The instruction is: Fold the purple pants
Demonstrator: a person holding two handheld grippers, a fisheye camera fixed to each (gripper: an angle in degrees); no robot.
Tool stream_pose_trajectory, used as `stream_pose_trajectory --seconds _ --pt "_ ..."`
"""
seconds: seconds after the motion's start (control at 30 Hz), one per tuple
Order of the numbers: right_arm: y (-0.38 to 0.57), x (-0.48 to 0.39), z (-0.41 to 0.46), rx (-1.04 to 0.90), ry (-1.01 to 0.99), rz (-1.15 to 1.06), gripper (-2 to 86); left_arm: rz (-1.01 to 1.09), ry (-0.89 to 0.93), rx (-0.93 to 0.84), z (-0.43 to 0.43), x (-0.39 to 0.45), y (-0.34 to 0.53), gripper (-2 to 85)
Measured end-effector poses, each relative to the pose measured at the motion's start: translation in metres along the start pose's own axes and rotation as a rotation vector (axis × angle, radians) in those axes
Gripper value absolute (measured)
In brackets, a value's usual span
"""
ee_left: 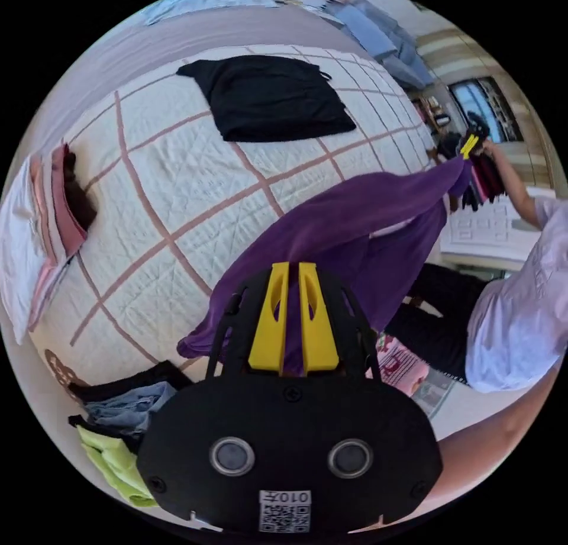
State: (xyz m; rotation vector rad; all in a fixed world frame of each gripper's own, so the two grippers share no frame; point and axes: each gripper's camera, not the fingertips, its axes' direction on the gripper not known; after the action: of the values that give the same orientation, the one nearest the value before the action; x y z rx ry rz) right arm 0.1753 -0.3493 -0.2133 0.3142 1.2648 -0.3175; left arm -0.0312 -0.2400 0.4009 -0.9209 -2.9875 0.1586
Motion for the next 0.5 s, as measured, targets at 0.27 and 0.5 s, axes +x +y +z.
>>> stream_pose_trajectory --seconds 0.27,0.5 --pt "-0.006 0.008 -0.021 0.368 0.263 0.274 12.5 -0.262 -0.154 0.017 0.010 -0.030 -0.051 3.0" --pt "0.042 -0.003 0.056 0.293 0.204 0.439 13.4 -0.219 -0.387 0.204 -0.017 0.073 0.015 7.0"
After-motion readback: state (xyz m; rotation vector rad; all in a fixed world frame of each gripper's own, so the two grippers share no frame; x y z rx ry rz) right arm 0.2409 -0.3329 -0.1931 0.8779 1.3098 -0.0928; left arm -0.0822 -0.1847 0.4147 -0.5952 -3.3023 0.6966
